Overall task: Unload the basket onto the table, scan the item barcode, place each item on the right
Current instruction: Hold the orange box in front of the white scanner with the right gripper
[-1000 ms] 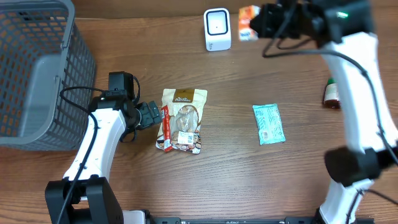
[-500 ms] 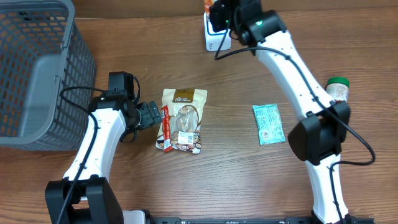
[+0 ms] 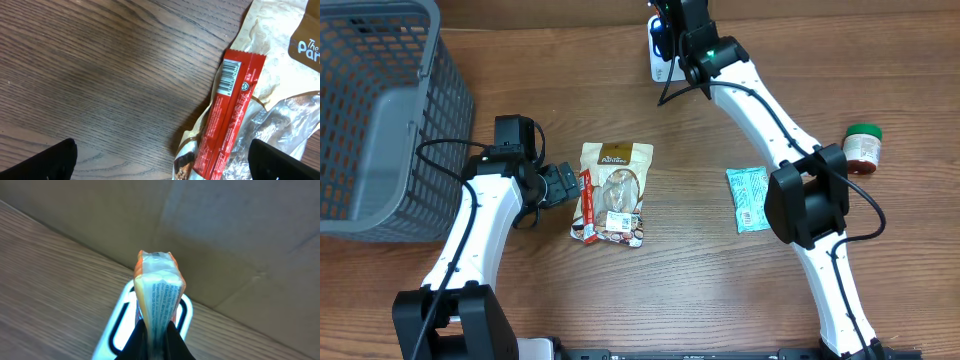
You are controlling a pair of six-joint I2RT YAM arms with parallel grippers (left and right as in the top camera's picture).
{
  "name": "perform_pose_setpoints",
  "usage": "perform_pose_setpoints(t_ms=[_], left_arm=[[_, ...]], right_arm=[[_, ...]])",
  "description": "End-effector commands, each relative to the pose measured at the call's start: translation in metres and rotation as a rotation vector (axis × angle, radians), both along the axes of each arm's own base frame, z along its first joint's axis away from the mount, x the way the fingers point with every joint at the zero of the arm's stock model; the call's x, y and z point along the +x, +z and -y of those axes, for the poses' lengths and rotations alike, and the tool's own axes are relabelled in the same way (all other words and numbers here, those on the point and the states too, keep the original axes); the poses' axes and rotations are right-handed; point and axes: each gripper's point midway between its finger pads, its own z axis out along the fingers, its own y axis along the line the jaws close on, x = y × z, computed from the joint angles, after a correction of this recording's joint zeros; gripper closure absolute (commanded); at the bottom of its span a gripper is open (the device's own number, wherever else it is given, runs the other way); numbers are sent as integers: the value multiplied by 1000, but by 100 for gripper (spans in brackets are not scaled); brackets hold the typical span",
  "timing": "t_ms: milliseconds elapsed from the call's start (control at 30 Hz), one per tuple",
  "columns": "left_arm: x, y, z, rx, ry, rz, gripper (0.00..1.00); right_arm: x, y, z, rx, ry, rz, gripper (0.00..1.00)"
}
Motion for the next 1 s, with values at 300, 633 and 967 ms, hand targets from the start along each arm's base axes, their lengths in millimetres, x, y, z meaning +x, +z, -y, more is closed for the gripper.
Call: perform_pose_setpoints(t_ms=[300,633,967], left_arm=[[4,5,0,2,3,18,0],[4,5,0,2,3,19,0],[5,5,0,2,3,19,0]], right_arm=[[-1,-27,16,-147,-14,-42,96],[-10,-38,12,-141,25,-101,96],[-12,-41,11,-140,35,-114,96]])
